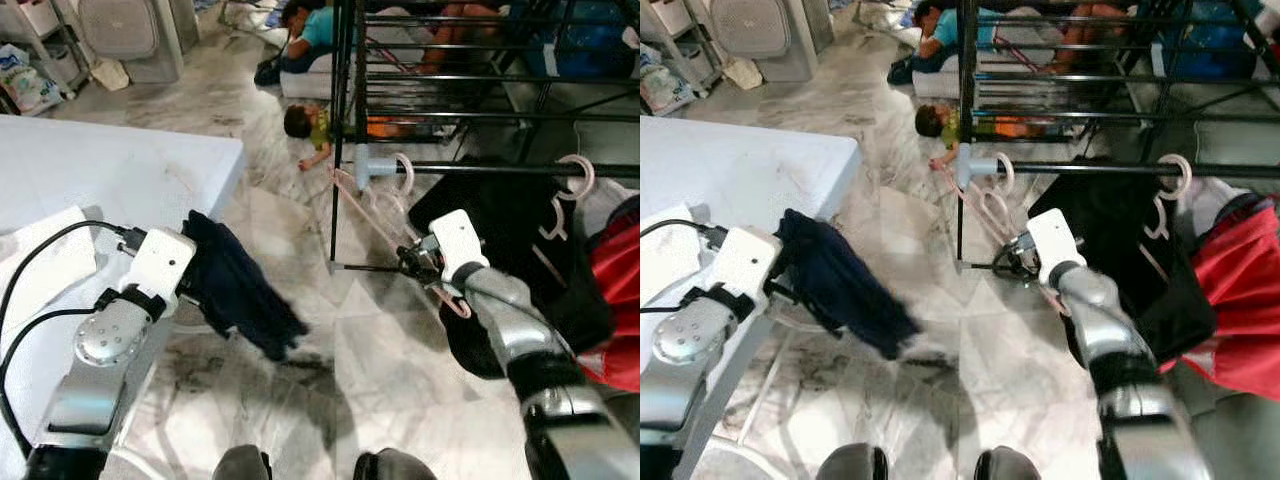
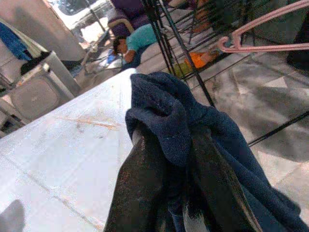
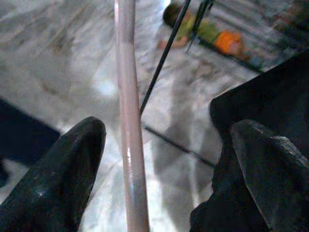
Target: Hang hanger
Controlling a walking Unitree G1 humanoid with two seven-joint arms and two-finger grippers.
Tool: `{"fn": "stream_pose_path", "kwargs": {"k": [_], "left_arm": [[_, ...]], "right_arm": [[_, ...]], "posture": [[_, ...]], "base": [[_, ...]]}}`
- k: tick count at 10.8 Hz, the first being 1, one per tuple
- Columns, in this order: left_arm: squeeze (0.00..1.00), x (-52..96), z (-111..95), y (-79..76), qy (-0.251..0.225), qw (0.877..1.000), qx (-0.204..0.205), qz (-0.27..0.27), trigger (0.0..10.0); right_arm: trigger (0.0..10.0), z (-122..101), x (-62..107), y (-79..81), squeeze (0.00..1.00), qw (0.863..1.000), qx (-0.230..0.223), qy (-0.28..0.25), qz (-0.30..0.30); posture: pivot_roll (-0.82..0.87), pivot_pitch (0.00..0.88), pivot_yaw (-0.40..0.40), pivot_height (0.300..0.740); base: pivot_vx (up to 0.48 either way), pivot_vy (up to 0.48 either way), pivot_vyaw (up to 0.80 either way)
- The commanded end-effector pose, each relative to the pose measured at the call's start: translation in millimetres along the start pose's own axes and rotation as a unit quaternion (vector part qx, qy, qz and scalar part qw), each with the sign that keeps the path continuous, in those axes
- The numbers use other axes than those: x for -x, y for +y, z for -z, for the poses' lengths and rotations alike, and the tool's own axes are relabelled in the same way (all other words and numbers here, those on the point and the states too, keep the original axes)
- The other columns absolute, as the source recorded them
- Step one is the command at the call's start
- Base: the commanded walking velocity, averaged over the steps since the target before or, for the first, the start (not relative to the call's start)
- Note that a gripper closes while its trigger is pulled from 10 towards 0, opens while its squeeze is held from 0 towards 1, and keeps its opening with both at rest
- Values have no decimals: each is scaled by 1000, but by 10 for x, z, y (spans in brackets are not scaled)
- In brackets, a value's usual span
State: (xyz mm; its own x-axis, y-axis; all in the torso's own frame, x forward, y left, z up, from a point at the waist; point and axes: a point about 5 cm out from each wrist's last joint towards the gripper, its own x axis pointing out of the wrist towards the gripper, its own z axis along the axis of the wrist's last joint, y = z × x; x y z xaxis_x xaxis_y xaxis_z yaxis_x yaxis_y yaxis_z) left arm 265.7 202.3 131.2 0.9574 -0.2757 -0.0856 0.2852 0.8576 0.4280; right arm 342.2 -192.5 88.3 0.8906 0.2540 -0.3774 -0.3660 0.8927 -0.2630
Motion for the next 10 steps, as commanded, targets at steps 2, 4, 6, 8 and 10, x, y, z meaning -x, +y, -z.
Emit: {"fn": "stream_pose_path", "kwargs": {"k": [2, 4, 6, 8, 10], "left_arm": [[0, 31, -36, -30, -4, 1000, 4, 2, 10000], [0, 44, -59, -79, -2, 1000, 10, 7, 10000], [0, 65, -12, -87, 7, 1000, 12, 8, 10000], [0, 24, -24, -142, 6, 1000, 14, 17, 10000], [0, 4, -35, -148, 3, 1000, 12, 23, 10000]], "right_arm": [[10000, -70, -51, -78, 0, 999, -6, 23, -40], [10000, -149, -87, -193, 0, 995, -9, 53, -81], [10000, -122, -47, -309, 0, 993, 15, 75, -93], [2667, -147, -52, -337, 0, 992, 13, 74, -101], [0, -207, -72, -322, 0, 991, 15, 69, -117]], "posture": [[64, 113, 8, 740], [70, 113, -6, 740], [69, 113, -9, 740], [50, 105, -9, 740], [50, 101, -4, 740]], "base": [[0, 0, 0], [0, 0, 0], [0, 0, 0], [0, 0, 0], [0, 0, 0]]}}
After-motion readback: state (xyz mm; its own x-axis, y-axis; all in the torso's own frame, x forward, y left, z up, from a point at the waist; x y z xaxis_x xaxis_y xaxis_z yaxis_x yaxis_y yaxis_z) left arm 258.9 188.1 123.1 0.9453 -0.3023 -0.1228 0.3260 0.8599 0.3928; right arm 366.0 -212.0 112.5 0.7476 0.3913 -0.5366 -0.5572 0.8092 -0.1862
